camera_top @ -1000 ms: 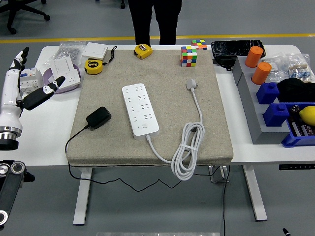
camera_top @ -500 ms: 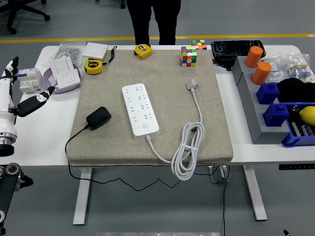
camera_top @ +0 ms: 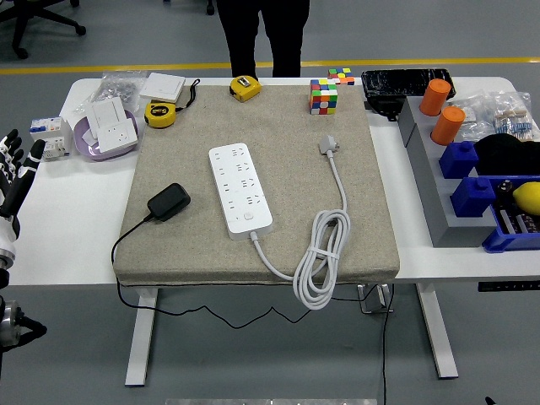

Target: Pick up the plug,place it near the board,insert it into the board,press the button

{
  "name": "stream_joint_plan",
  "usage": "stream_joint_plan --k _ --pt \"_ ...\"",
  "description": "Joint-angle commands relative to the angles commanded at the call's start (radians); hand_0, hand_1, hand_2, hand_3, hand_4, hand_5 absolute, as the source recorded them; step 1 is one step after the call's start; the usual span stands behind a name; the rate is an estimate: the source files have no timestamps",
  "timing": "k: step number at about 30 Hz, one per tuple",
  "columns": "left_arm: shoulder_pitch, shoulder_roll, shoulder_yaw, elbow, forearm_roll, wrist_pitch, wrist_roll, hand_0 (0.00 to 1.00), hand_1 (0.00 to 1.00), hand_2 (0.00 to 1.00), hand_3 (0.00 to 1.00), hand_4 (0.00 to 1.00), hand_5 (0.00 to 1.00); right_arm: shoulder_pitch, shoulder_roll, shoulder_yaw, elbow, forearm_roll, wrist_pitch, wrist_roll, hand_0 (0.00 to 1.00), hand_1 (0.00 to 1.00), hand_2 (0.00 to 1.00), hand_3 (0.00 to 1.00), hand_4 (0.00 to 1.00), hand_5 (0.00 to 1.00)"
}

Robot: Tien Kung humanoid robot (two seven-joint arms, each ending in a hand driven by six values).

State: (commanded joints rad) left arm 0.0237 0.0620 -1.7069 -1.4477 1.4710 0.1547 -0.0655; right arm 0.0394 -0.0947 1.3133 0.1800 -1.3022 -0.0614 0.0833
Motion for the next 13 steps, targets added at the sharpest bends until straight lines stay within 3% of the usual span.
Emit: stream_joint_plan --k 10,13 --pt "-0.024 -0.024 0.028 0.016 0.019 -0.001 0.008 0.998 0.998 0.998 0.998 0.998 0.998 0.002 0.000 -0.017 0.000 0.024 0.000 0.004 0.974 0.863 0.816 0.822 0.998 0.998" --pt "-0.023 -0.028 0.042 0.020 0.002 0.023 -0.005 0.998 0.998 0.998 0.998 0.998 0.998 -0.003 -0.001 0.000 0.000 0.012 0.000 0.002 0.974 0.863 0.816 0.822 0.998 0.998"
